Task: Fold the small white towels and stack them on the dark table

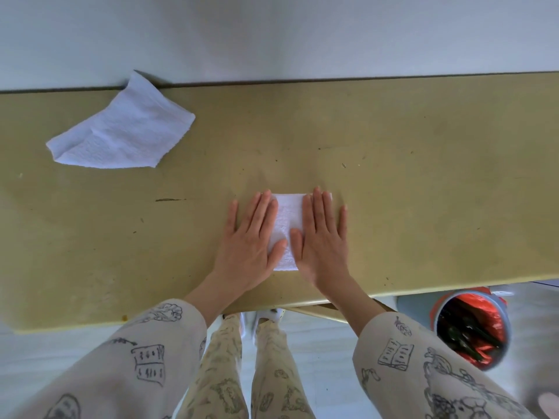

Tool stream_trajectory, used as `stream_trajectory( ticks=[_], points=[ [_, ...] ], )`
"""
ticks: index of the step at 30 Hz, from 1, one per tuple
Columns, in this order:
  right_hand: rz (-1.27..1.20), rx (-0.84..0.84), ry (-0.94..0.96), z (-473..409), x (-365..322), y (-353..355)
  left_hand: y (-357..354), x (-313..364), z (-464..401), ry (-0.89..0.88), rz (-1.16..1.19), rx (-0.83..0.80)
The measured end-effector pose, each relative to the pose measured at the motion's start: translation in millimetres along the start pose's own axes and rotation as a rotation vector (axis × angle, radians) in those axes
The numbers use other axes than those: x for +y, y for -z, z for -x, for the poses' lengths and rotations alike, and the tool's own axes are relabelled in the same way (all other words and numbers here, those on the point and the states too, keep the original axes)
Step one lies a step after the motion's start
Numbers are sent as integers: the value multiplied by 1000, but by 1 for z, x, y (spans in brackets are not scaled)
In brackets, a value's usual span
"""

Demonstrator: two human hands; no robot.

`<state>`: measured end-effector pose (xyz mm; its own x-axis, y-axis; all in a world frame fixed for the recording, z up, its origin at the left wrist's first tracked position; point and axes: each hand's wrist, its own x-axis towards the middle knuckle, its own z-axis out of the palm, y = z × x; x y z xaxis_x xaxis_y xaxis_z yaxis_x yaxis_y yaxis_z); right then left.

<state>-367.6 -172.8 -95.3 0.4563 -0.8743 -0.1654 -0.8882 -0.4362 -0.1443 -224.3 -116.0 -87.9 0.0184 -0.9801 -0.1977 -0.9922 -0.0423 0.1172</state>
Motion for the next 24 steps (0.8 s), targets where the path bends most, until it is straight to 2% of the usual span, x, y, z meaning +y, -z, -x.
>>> stream_trajectory(
  ticks=[5, 8, 10, 12, 13, 16, 18, 24],
  points=[
    [-16, -48, 2, -1, -3, 11, 5, 0, -1, 23, 25, -28],
    [-237, -48, 13, 1, -1, 23, 9, 0, 1, 24, 49, 8],
    [-431, 66, -111, 0, -1, 34, 12, -1, 4, 36, 106, 68],
    [-571, 180, -324, -4, 0, 46, 12, -4, 8, 34, 138, 124],
    [-614, 164, -415, -8, 1, 50, 11, -6, 10, 26, 149, 147],
    [-628, -38, -557, -17, -2, 58, 10, -14, 18, 4, 190, 197],
    [-583, -140, -567, -21, -6, 57, 13, -19, 22, 1, 221, 212],
    [-435, -266, -541, -27, -18, 56, 24, -28, 35, 61, 434, 135]
  ],
)
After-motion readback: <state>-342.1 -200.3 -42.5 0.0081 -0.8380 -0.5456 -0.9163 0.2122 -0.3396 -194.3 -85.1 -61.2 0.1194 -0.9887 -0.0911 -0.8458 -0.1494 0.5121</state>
